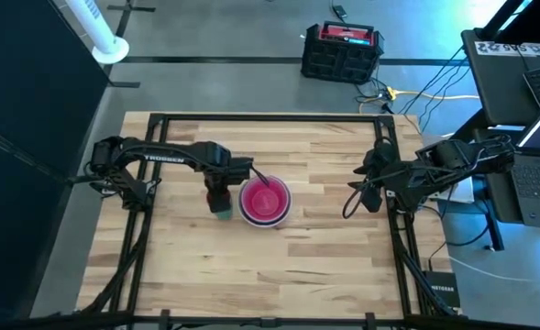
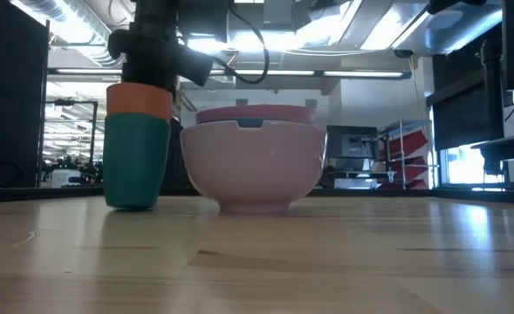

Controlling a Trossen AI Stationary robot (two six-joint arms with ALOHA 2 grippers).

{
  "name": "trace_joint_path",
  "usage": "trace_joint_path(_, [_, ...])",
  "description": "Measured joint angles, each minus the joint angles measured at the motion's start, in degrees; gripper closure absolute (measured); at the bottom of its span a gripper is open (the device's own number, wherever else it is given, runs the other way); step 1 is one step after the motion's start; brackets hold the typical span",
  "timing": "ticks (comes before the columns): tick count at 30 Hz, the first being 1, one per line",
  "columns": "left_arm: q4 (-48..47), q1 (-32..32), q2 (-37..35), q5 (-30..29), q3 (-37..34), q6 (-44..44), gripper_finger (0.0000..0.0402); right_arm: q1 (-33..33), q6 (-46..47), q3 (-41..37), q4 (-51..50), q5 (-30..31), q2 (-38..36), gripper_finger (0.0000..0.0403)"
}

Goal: Nest bowls inside each other
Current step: Stack the orange cup into the green cup

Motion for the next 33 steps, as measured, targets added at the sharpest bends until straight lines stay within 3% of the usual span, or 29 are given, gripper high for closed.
trace_joint_path(11, [1.6, 0.5, 0.0, 0.4, -0.5, 0.3, 0.0397, 0.0, 0.1, 0.0, 0.0, 0.0, 0.0, 0.0203])
trace_joint_path(22, [0.2, -0.5, 0.4, 0.2, -0.8, -1.2, 0.0324, 0.0, 0.2, 0.0, 0.0, 0.0, 0.0, 0.0203])
trace_joint_path(33, [-1.2, -1.2, 0.3, 0.2, -0.1, -1.0, 0.0319, 0.0, -0.1, 0.0, 0.0, 0.0, 0.0, 0.0203])
